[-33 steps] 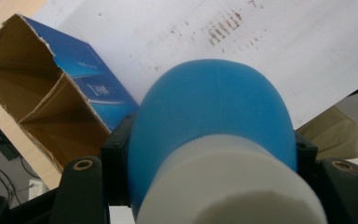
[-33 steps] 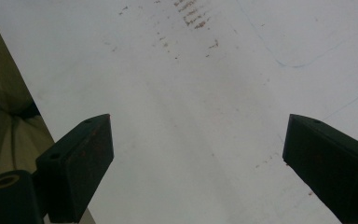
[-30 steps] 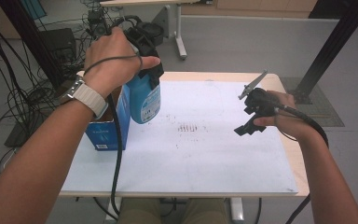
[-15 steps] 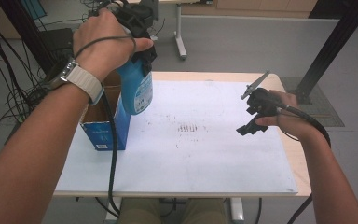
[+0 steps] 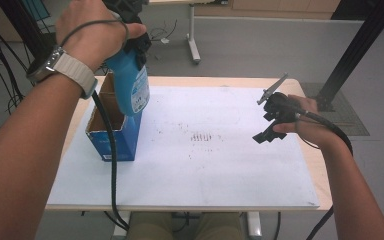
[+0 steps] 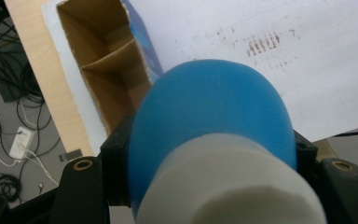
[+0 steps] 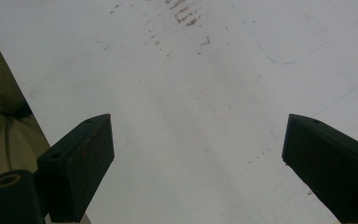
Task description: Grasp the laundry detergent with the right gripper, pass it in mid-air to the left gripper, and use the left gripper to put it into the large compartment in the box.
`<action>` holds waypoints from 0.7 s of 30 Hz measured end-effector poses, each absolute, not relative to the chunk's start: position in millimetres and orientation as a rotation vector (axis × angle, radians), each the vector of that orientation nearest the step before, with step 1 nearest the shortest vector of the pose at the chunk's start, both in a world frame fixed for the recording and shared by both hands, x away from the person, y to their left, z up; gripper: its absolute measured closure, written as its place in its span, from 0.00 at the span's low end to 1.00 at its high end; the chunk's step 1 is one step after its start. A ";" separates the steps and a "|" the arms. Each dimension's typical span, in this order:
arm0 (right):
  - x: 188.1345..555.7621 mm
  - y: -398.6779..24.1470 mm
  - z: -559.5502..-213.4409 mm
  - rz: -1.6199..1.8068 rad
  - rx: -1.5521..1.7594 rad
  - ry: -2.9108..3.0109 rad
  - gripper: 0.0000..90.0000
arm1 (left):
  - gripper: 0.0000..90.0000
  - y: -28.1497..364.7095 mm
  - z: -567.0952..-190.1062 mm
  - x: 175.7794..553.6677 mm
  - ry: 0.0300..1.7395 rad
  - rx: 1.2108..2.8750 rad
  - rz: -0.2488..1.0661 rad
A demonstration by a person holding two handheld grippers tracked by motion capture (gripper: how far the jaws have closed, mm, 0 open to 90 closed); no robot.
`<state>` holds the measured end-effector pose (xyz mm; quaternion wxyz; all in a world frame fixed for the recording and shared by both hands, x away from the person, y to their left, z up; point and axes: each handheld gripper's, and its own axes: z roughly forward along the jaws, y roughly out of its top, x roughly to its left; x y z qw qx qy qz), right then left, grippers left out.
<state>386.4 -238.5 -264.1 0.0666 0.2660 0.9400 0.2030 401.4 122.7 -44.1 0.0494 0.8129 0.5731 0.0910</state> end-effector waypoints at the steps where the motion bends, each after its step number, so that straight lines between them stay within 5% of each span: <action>1: 386.5 -238.5 -263.9 0.613 0.802 2.834 0.10 | 0.42 125.0 -42.9 401.5 1.760 2.469 0.279; 21: 390.5 -236.9 -264.6 0.609 0.797 2.835 0.10 | 0.42 158.0 -31.0 407.2 1.949 2.320 0.250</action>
